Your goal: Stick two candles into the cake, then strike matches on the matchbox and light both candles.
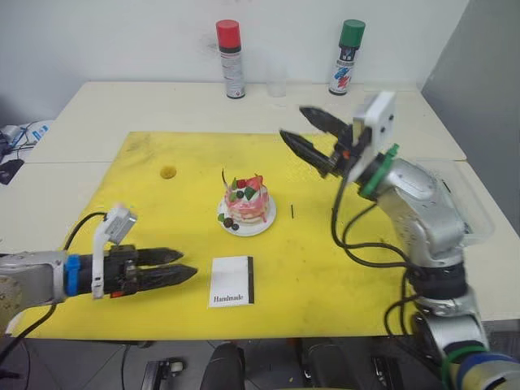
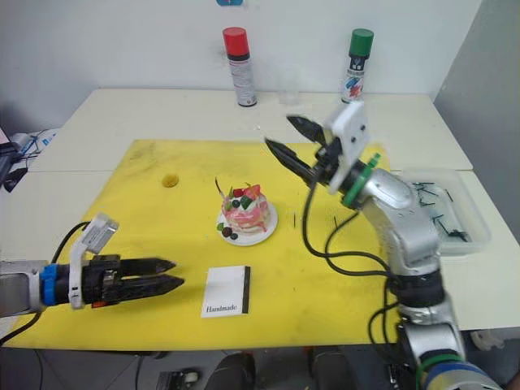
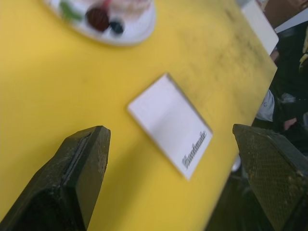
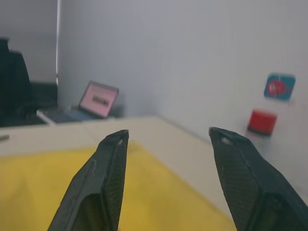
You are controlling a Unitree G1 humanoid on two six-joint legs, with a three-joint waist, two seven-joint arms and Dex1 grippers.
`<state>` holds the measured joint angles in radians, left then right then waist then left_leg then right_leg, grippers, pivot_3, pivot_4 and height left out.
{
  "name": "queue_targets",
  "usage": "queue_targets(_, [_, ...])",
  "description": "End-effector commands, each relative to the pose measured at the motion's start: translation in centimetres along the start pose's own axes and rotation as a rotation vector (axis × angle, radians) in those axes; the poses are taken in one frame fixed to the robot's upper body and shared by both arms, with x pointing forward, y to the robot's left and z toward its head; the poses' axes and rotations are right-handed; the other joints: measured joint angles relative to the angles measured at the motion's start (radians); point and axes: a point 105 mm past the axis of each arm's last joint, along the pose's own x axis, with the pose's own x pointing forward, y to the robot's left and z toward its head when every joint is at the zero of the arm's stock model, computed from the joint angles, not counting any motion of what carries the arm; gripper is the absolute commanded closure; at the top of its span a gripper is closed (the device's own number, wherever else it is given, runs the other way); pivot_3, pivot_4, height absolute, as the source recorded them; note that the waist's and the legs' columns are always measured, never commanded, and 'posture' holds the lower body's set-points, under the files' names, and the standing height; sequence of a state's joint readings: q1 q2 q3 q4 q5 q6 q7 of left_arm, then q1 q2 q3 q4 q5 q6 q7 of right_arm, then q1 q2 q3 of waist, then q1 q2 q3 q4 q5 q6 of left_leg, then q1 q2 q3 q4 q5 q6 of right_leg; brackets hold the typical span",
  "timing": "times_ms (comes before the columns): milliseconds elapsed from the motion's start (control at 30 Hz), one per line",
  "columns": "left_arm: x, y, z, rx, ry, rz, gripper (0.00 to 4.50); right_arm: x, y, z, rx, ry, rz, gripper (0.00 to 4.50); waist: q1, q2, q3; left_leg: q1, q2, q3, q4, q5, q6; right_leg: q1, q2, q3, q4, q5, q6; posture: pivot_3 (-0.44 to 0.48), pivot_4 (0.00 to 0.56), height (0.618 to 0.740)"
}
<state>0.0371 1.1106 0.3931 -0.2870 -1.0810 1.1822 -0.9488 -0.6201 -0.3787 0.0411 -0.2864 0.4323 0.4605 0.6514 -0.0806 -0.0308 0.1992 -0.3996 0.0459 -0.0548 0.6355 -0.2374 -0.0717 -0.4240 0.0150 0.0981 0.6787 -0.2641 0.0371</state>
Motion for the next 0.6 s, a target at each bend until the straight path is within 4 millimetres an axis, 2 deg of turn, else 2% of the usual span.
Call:
queue_targets(33, [-0.4, -0.2, -0.7, -0.094, 0.055, -0.038, 0.0, -2.1, 1.6, 0.1, 0.001, 0.056, 0.109, 2.35, 0.0, 0.0, 0.0, 0.0, 0.0, 0.0, -0.001, 0.0, 0.0, -0.001, 0.0, 0.0, 0.0, 0.0, 0.0, 0.0, 0.15, 0.74])
queue_targets(67, [-0.3, 0.1, -0.9, -0.129, 0.064, -0.033, 0.0, -2.8, 2.1, -0.7, 0.013, 0.11, 0.142, 2.6, -0.001, 0.0, 0.0, 0.0, 0.0, 0.0, -0.002, 0.0, 0.0, -0.001, 0.0, 0.0, 0.0, 0.0, 0.0, 0.0, 0.15, 0.74])
queue_targets(233, [1.0, 0.5, -1.7, -0.246, 0.085, -0.079, 0.0, -4.6, 4.6, -3.9, 0.026, 0.299, 0.277, 4.47, -0.002, 0.0, 0.0, 0.002, 0.001, 0.0, -0.006, 0.0, 0.0, -0.001, 0.001, -0.001, 0.001, 0.001, 0.001, 0.0, 0.15, 0.74])
queue_targets(467, [3.4, 0.6, -1.8, -0.34, 0.118, -0.132, 0.0, -5.4, 7.2, -6.4, 0.077, 0.424, 0.401, 4.47, -0.002, 0.0, 0.0, 0.002, 0.0, 0.0, -0.005, 0.0, 0.0, -0.001, 0.001, -0.001, 0.001, 0.002, 0.004, 0.0, 0.15, 0.74])
queue_targets(600, [4.2, -0.4, -1.8, -0.36, 0.137, -0.192, 0.0, -5.7, 8.4, -7.2, 0.084, 0.458, 0.462, 4.47, 0.005, -0.001, 0.0, 0.002, -0.001, -0.001, -0.004, 0.0, 0.0, 0.0, 0.0, -0.001, 0.001, 0.002, 0.004, 0.0, 0.15, 0.74])
